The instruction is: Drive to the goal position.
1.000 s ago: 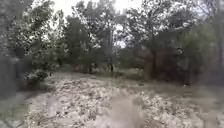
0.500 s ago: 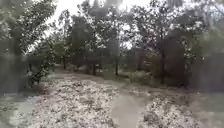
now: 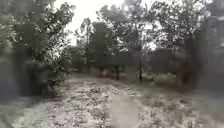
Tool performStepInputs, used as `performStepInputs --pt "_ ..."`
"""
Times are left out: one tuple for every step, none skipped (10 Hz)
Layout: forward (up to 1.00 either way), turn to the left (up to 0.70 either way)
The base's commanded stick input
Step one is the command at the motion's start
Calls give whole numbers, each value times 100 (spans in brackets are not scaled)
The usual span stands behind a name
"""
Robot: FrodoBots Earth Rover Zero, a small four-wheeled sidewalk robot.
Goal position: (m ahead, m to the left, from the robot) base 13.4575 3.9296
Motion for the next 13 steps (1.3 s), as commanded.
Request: performStepInputs --pt "70 28" --pt "70 7" --pt "70 0" --pt "70 0" --pt "70 0" --pt "70 0" --pt "70 0" --pt "70 0" --pt "70 0" --pt "70 0" --pt "70 -10" --pt "70 -31" --pt "70 -35"
